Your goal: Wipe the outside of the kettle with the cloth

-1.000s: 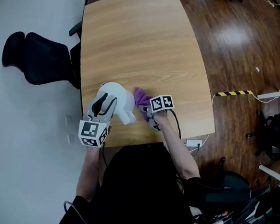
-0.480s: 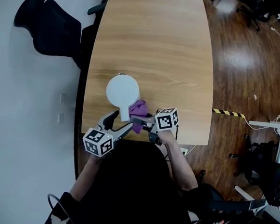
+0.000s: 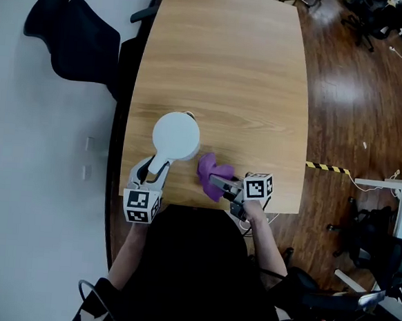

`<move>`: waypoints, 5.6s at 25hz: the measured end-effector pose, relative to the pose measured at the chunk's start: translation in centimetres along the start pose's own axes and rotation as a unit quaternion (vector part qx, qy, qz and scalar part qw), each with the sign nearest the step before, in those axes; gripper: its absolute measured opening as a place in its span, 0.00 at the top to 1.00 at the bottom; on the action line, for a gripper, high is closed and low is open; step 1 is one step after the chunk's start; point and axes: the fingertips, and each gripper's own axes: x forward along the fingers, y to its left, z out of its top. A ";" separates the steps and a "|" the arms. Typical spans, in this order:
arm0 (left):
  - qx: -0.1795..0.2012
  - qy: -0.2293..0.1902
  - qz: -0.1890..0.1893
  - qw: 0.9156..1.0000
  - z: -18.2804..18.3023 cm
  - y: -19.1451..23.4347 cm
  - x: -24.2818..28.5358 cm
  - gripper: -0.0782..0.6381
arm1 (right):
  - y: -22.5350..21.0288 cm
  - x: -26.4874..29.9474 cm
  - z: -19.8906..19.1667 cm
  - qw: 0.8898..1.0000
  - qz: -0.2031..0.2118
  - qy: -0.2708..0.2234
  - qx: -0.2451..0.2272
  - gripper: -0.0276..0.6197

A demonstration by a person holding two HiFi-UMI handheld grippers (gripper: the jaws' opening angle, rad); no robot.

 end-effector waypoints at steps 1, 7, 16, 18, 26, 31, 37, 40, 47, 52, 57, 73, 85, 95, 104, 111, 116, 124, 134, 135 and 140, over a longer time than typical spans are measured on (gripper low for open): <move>0.013 -0.004 -0.003 1.000 -0.1 1.0 0.3 0.49 | -0.3 -1.4 0.3 1.000 -0.010 -0.017 -0.002 0.92; 0.097 -0.004 -0.123 0.988 1.8 2.6 7.1 0.50 | 0.8 -8.4 2.6 0.990 -0.025 -0.133 -0.029 0.92; 0.230 -0.018 -0.287 0.930 5.7 4.0 20.6 0.52 | 2.8 -10.6 -0.9 0.977 -0.058 -0.197 -0.053 0.92; 0.243 -0.023 -0.316 0.917 6.3 3.7 22.3 0.52 | 2.4 -11.3 -1.7 0.973 -0.072 -0.212 -0.049 0.92; 0.257 -0.009 -0.377 0.890 7.6 4.4 27.5 0.49 | 3.3 -8.5 -1.1 0.967 -0.098 -0.227 -0.067 0.92; 0.255 -0.014 -0.369 0.894 6.8 5.0 28.4 0.46 | 1.8 -7.0 -2.1 0.966 -0.116 -0.230 -0.034 0.92; 0.256 -0.019 -0.355 0.899 4.0 4.8 26.9 0.47 | 1.9 -5.5 -4.8 0.969 -0.113 -0.219 -0.028 0.92; 0.253 -0.015 -0.348 0.903 3.6 5.2 27.2 0.46 | 3.8 -4.0 -4.0 0.970 -0.104 -0.203 -0.089 0.92; 0.231 0.008 -0.307 0.923 2.2 7.5 25.3 0.33 | 5.5 -4.0 -8.3 0.969 -0.099 -0.214 -0.075 0.92; 0.203 0.008 -0.253 0.946 1.5 8.6 22.0 0.28 | 7.4 -6.6 -8.9 0.964 -0.080 -0.215 -0.131 0.92; 0.030 -0.081 -0.204 0.975 4.0 6.0 14.5 0.29 | 10.8 -10.4 -3.0 0.958 -0.008 -0.228 -0.175 0.92; -0.167 -0.370 -0.260 0.876 10.5 -9.0 -19.8 0.61 | 17.2 -13.3 -1.9 0.948 0.172 -0.247 -0.102 0.92; -0.029 -0.415 -0.452 0.789 5.0 -16.3 -38.1 0.62 | 26.2 -12.3 -22.2 0.900 0.141 -0.386 -0.147 0.92; -0.019 -0.429 -0.471 0.771 -1.3 -14.0 -44.9 0.63 | 32.1 -7.2 -29.7 0.885 0.121 -0.395 -0.214 0.91; -0.047 -0.432 -0.440 0.786 -0.5 -10.9 -42.9 0.66 | 32.8 -3.9 -27.4 0.890 0.111 -0.371 -0.240 0.91; -0.060 -0.425 -0.422 0.799 -5.2 -20.1 -37.9 0.66 | 27.7 -11.2 -28.3 0.891 0.109 -0.359 -0.257 0.91; -0.063 -0.408 -0.403 0.817 -5.6 -24.3 -36.3 0.66 | 26.1 -14.3 -28.5 0.896 0.118 -0.345 -0.251 0.91; -0.040 -0.399 -0.404 0.822 -6.4 -29.7 -35.9 0.66 | 25.3 -19.4 -29.2 0.885 0.139 -0.362 -0.256 0.91; 0.006 -0.420 -0.432 0.798 -5.9 -32.7 -45.9 0.66 | 31.8 -21.3 -37.5 0.856 0.119 -0.399 -0.307 0.92; 0.003 -0.425 -0.433 0.795 -5.3 -32.0 -46.6 0.67 | 32.2 -20.6 -37.6 0.857 0.113 -0.399 -0.307 0.92; -0.039 -0.459 -0.421 0.781 -3.7 -24.2 -44.8 0.67 | 31.0 -11.9 -34.0 0.880 0.081 -0.355 -0.304 0.92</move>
